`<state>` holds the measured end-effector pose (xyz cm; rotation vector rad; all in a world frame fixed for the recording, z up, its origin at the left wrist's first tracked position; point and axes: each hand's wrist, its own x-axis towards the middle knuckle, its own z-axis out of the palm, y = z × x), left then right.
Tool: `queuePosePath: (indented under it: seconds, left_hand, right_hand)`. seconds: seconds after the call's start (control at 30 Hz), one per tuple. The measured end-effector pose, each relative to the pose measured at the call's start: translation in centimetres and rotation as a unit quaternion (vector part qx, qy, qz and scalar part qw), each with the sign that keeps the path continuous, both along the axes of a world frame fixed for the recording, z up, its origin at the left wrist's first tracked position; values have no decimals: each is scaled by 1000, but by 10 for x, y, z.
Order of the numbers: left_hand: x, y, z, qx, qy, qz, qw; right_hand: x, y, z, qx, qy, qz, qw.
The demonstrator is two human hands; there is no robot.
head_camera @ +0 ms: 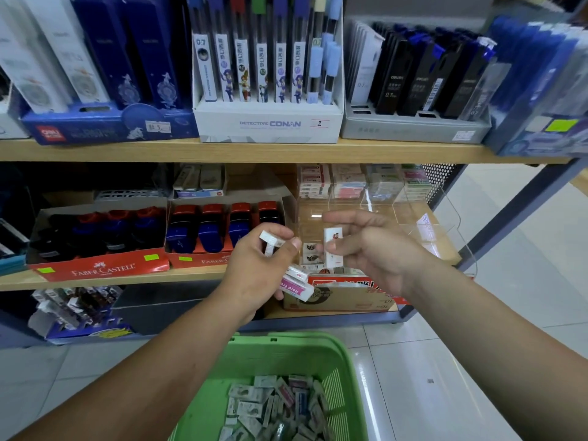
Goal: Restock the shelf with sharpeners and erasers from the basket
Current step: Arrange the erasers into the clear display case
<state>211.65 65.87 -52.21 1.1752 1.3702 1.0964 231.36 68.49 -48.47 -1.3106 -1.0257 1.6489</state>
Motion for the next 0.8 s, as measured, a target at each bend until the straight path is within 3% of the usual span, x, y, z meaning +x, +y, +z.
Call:
queuePosePath:
  seconds: [0.17, 0.23, 0.33, 0.4, 0.8]
  left_hand:
    - [0, 0, 2, -22, -50, 11, 998]
    - [-1, 0, 2, -28, -59, 14, 998]
    - [-3, 0, 2, -28, -59, 17, 998]
    - [-5, -1, 3, -28, -63, 19, 997]
    - [-10, 1, 3, -54, -118, 9, 992]
  right_hand:
    - [4, 1, 1, 2, -48, -37, 998]
    - [3, 1, -3, 42, -91, -58, 993]
    - [-2, 8, -13, 168, -249, -33, 953]
    - [-9, 14, -17, 219, -307, 18, 926]
    - [-21, 25, -32, 285, -523, 160, 787]
